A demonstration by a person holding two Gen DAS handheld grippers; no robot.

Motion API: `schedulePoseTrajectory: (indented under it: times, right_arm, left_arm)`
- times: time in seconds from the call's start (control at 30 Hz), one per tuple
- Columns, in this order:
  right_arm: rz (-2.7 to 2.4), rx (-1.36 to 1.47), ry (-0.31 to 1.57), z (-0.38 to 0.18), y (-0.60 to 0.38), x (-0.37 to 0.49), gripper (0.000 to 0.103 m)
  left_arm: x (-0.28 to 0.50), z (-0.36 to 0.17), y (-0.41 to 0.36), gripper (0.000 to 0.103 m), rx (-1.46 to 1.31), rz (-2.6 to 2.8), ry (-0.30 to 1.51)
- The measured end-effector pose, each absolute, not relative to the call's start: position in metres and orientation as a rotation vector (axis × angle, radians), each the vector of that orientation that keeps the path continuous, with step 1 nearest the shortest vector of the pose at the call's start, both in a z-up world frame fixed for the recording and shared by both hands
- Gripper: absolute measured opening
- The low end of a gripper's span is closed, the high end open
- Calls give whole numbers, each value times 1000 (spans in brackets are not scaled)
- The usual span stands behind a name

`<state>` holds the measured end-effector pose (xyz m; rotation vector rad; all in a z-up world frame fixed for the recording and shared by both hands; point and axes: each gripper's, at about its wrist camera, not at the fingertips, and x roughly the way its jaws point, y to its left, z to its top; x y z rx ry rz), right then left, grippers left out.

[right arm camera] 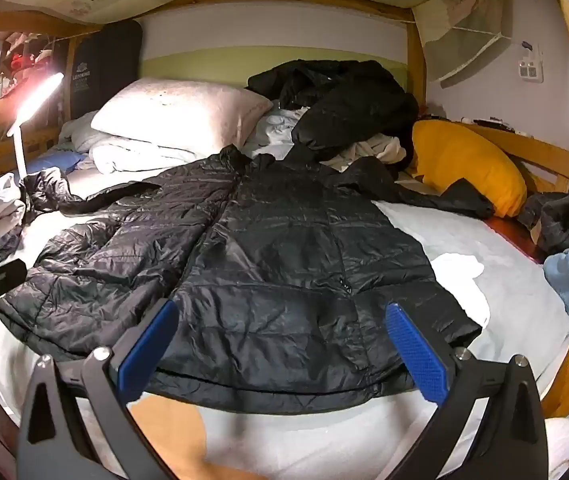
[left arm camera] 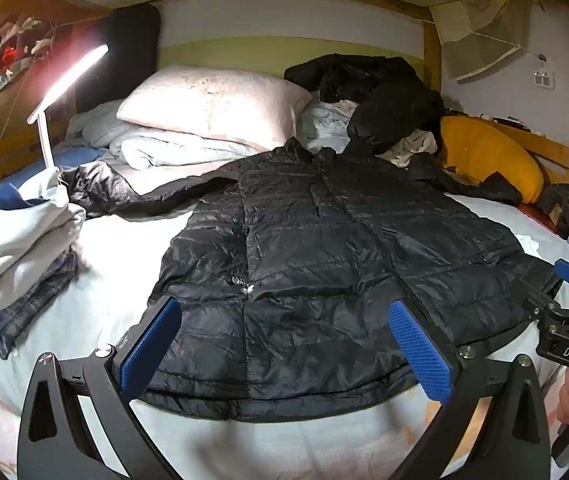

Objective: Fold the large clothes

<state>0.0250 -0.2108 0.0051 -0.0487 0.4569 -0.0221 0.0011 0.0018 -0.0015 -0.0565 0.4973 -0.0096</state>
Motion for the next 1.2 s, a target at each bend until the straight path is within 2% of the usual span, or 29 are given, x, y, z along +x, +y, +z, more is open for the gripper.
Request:
schedulePoseTrajectory:
  times: [0.1, 1.2]
  right_arm:
    - [-23, -64, 497, 6, -208, 27, 103]
    - [-4, -45, 482, 2, -208, 28, 103]
  left_arm:
    - [4, -2, 3, 103, -51, 2, 512]
    - [3, -7, -3, 103, -15, 11, 510]
